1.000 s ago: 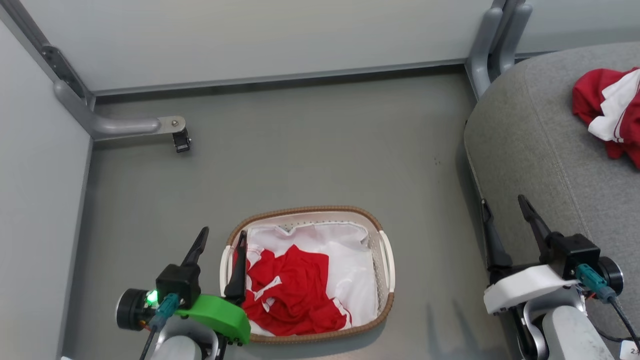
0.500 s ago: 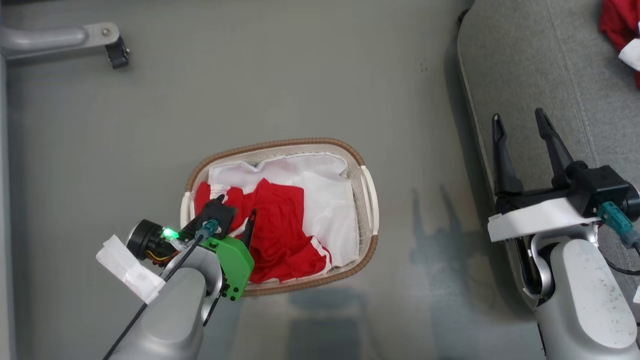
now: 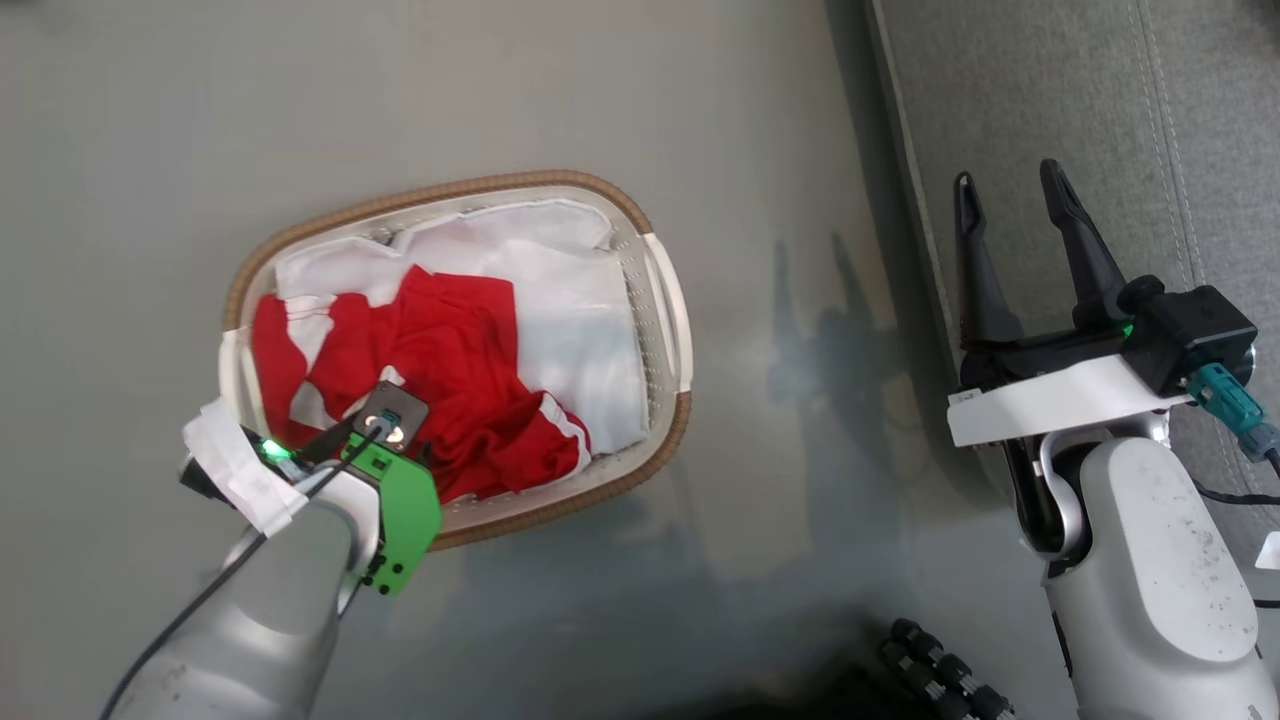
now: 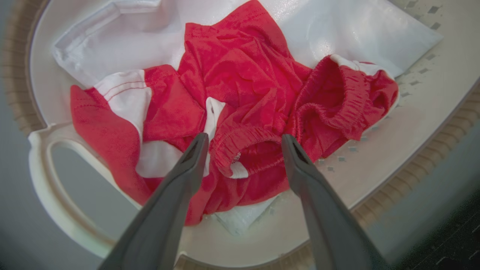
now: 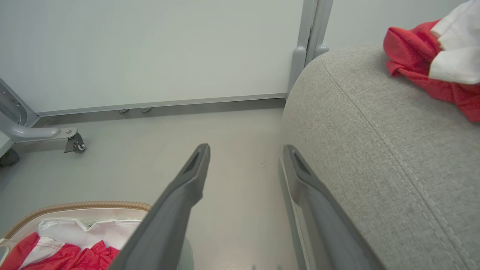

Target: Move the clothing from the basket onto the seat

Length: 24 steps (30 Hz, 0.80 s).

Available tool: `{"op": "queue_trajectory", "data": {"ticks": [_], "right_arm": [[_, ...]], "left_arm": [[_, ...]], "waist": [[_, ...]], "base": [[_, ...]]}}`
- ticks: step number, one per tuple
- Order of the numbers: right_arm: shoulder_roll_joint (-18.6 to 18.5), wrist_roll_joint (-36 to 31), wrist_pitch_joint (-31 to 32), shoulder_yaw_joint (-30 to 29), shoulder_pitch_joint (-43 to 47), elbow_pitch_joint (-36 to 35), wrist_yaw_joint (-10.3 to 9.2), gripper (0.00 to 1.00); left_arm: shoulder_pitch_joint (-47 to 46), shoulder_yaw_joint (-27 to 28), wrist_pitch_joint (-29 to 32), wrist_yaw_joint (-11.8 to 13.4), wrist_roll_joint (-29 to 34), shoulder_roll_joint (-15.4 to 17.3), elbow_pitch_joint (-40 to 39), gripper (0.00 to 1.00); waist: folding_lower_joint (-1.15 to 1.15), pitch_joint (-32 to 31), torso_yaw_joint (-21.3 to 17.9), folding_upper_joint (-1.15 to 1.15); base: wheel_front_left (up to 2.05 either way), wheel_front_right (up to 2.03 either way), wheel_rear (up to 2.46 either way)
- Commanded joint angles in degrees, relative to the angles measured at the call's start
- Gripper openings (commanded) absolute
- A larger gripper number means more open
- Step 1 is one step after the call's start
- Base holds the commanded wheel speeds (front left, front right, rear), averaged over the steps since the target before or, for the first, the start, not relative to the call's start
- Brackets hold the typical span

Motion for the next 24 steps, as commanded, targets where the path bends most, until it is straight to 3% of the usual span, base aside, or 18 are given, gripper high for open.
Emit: {"op": "queue_trajectory", "data": {"ticks": [1,10,19,22,24], "right_arm": [[-0.1,0.5,-0.1,0.3,-1.0,-0.2,-0.06,1.00],[-0.1,2.5,-0.1,1.4,-2.1,-0.4,-0.06,1.00],[-0.1,3.7,-0.1,2.5,-2.6,-0.1,-0.06,1.00],[-0.1,3.9,-0.1,2.6,-2.5,0.1,-0.06,1.00],[-0.1,4.0,-0.1,2.7,-2.5,0.1,-0.06,1.00]], "left_arm": [[-1.7,-0.5,0.2,-0.1,-0.4,1.0,0.6,1.00],[-5.2,-3.3,2.4,1.4,1.8,3.3,4.6,1.00],[-6.2,-4.5,6.7,3.4,2.1,2.8,7.2,0.97],[-6.2,-4.8,7.8,3.1,1.7,2.6,7.6,0.43],[-6.2,-5.0,8.4,3.1,1.4,2.6,7.7,0.15]], "waist": [[-0.01,3.5,-3.2,0.00],[-0.01,5.8,-4.6,0.00],[-0.01,6.3,-5.4,0.00],[-0.01,6.3,-5.5,0.00],[-0.01,6.2,-5.5,0.00]], "base": [[0.00,0.00,0.00],[0.00,0.00,0.00],[0.00,0.00,0.00],[0.00,0.00,0.00],[0.00,0.00,0.00]]}}
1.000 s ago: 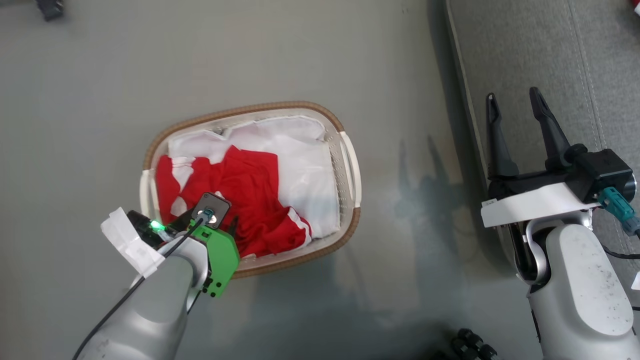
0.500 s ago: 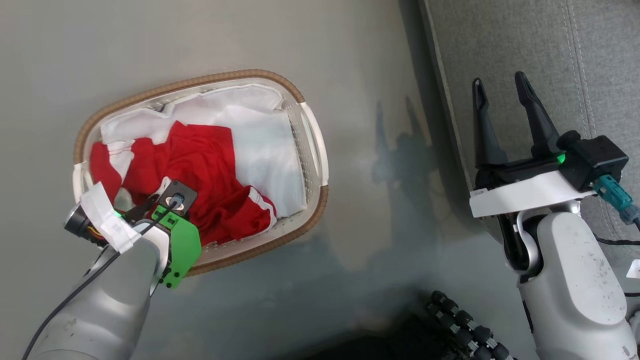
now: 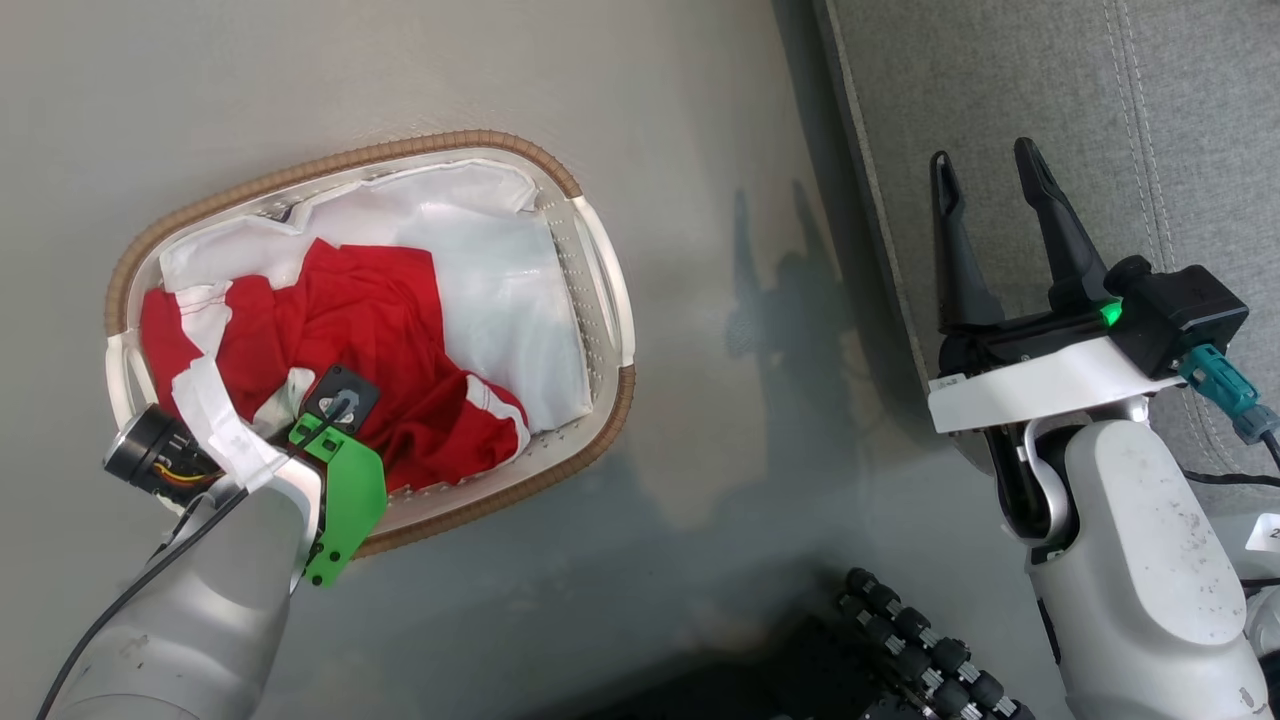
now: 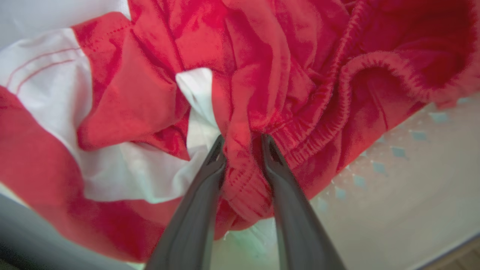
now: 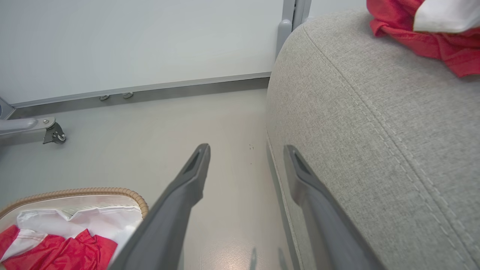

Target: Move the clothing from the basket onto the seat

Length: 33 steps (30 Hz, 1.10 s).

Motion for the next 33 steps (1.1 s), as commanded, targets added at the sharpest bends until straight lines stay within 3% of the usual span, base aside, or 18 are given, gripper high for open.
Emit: {"op": "queue_trajectory", "data": {"ticks": [1,7,15,25,33], "right_arm": [[-0.2,0.4,-0.1,0.1,-0.6,0.2,-0.06,1.00],[-0.2,0.5,-0.1,-0.2,-0.5,0.7,-0.06,1.00],[-0.2,-0.8,-0.1,-1.8,0.7,1.9,-0.06,1.00],[-0.2,-4.5,-0.1,-5.3,4.8,4.3,-0.06,1.00],[-0.2,-6.3,-0.1,-7.2,9.8,6.6,-0.06,1.00]], "left_arm": [[-0.8,-0.2,0.5,-0.1,-0.2,0.3,0.2,0.00],[-0.4,-0.3,0.8,-0.8,-1.3,-0.1,0.3,0.00],[0.3,0.3,-5.4,-1.8,-3.5,-2.5,-2.9,0.00],[1.5,-0.9,-13.4,-2.9,-6.5,-6.1,-9.3,0.00],[2.0,-3.7,-15.0,-3.2,-9.8,-7.8,-17.8,0.00]], "waist": [[-0.01,0.0,0.0,0.00],[-0.01,-0.6,0.1,0.00],[-0.01,-5.4,1.9,0.00],[-0.01,-17.6,6.7,0.00],[-0.01,-28.3,10.4,0.00]], "base": [[0.00,0.00,0.00],[0.00,0.00,0.00],[0.00,0.00,0.00],[0.00,0.00,0.00],[0.00,0.00,0.00]]}}
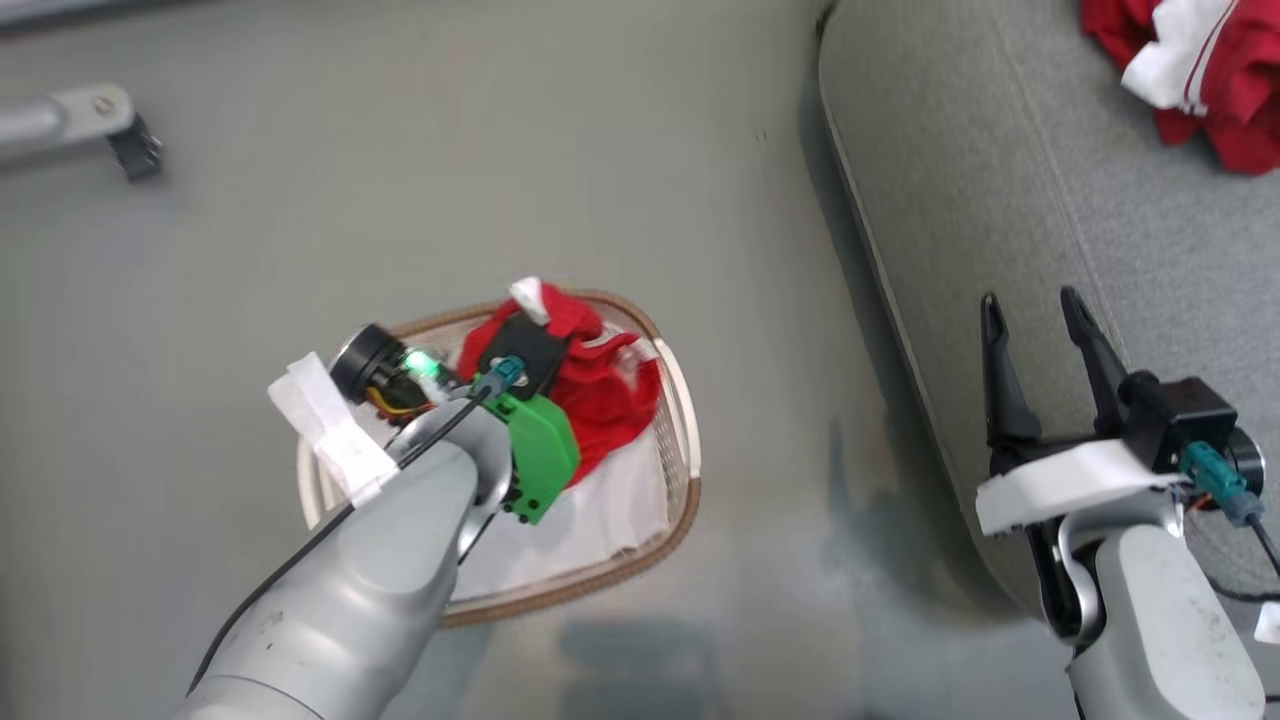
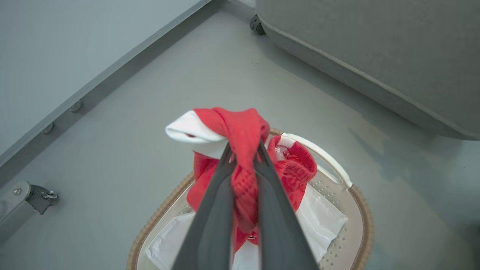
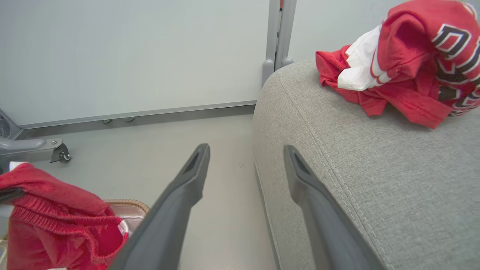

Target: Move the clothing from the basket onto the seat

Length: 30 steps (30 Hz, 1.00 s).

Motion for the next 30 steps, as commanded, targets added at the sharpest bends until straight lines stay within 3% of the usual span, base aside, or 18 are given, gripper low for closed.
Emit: {"op": "queue_trajectory", "data": {"ticks": [1,10,17,30], "right_arm": [[-0.2,-0.3,-0.1,-0.3,1.7,0.5,-0.06,1.00],[-0.2,-1.9,-0.1,-0.6,6.2,1.1,-0.06,1.00],[-0.2,-2.7,-0.1,0.9,8.3,1.3,-0.06,1.00],[-0.2,-2.2,-0.1,6.5,6.3,-0.5,-0.06,1.00]], "left_arm": [[0.6,-0.6,-0.2,-0.2,-1.0,0.0,-1.7,0.00],[-2.0,-2.8,2.6,-0.2,-8.3,2.4,-16.3,0.00],[-3.7,-1.4,5.4,-0.2,-16.2,4.2,-24.5,0.00],[-5.4,-0.2,9.2,0.2,-20.4,8.4,-32.1,0.00]], "waist": [[0.00,-9.0,4.5,0.00],[0.00,-18.8,6.6,0.00],[0.00,-24.6,6.5,0.00],[0.00,-27.7,5.6,0.00]], "base": [[0.00,0.00,0.00],[0.00,0.00,0.00],[0.00,0.00,0.00],[0.00,0.00,0.00]]}}
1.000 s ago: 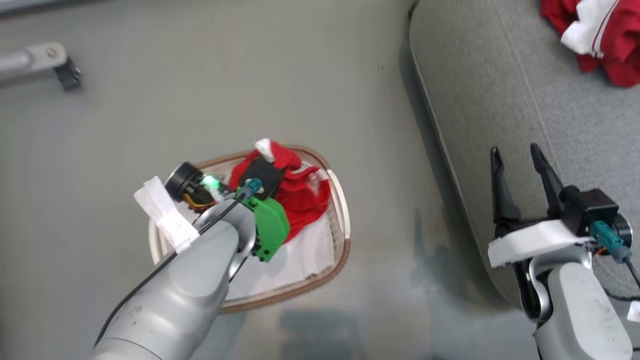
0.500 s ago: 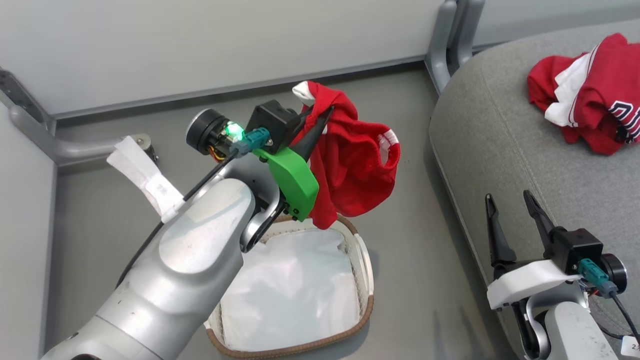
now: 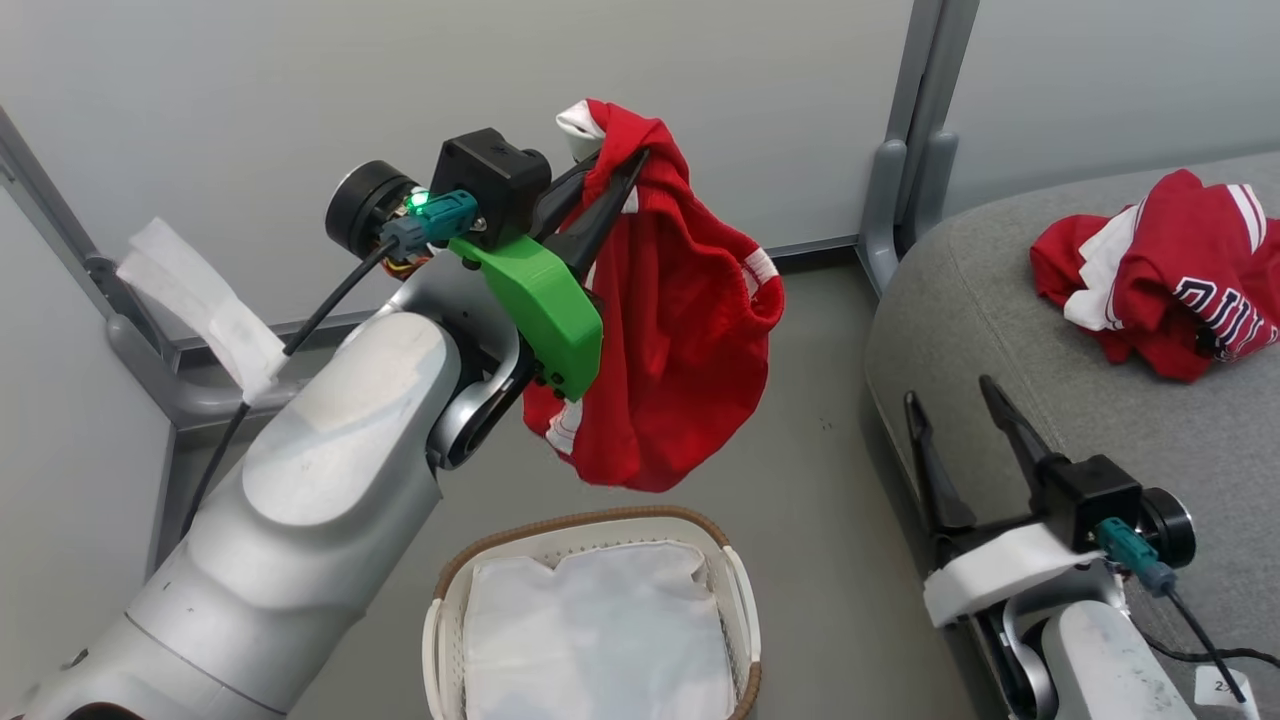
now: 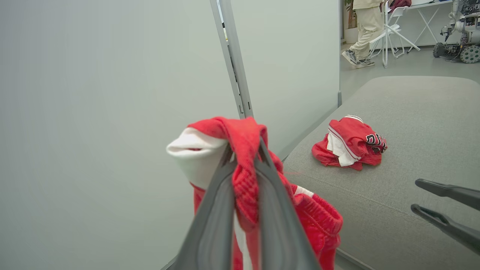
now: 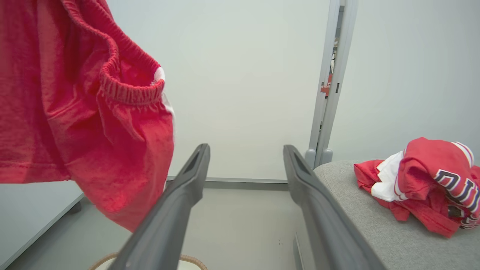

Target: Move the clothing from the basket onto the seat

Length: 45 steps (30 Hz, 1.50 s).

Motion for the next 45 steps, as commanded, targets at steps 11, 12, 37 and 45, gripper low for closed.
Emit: {"op": "queue_trajectory", "data": {"ticks": [11,12,37,45], "right_arm": [[-0.2,-3.4,-0.1,11.3,-7.5,3.4,-0.06,1.00],[-0.2,-3.8,-0.1,11.7,-8.5,4.2,-0.06,1.00],[-0.2,-1.8,-0.1,18.3,-25.0,20.0,-0.06,0.00],[-0.2,-4.1,-0.1,14.9,-25.4,18.7,-0.06,0.00]], "left_arm": [[-1.9,0.1,1.9,0.8,-0.6,1.4,-3.9,0.00],[-2.1,0.0,1.9,0.8,-0.6,1.4,-4.2,0.00],[0.7,-1.7,2.5,1.8,-2.1,1.8,-8.0,0.00],[4.7,-1.1,-1.1,3.7,-1.6,3.4,-5.2,0.63]], "waist": [[0.01,-0.6,0.3,0.00],[0.01,-0.6,0.4,0.00],[0.01,-0.7,4.0,0.00],[0.01,-0.4,2.5,0.00]], "base": [[0.00,0.00,0.00],[0.00,0.00,0.00],[0.00,0.00,0.00],[0.00,0.00,0.00]]}}
